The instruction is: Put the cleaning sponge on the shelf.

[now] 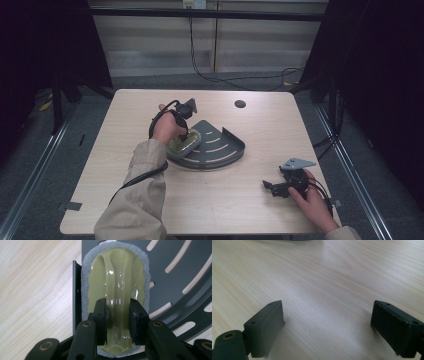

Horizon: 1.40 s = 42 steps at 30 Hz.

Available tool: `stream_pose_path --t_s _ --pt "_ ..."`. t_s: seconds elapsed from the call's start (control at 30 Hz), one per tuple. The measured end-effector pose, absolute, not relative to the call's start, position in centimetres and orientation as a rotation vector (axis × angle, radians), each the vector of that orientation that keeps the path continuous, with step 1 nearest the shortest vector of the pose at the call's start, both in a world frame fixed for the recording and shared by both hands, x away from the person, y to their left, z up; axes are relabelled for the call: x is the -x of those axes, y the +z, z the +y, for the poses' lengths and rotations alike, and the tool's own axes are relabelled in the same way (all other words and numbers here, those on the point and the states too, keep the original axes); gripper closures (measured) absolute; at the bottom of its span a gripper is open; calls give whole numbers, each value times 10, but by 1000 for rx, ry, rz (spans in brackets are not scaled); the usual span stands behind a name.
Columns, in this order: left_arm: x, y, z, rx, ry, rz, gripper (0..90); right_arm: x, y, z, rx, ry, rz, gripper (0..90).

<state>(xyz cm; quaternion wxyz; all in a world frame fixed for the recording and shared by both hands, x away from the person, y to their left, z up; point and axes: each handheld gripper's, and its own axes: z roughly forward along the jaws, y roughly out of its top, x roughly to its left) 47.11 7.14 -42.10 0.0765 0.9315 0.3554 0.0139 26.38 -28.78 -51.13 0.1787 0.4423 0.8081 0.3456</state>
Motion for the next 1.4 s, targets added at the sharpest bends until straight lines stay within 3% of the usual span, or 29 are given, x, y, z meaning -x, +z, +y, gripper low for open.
stream_pose_path --t_s 1.4 --pt "-470 -428 72 -2771 26 1144 701 -264 -511 -288 -1251 977 2285 106"
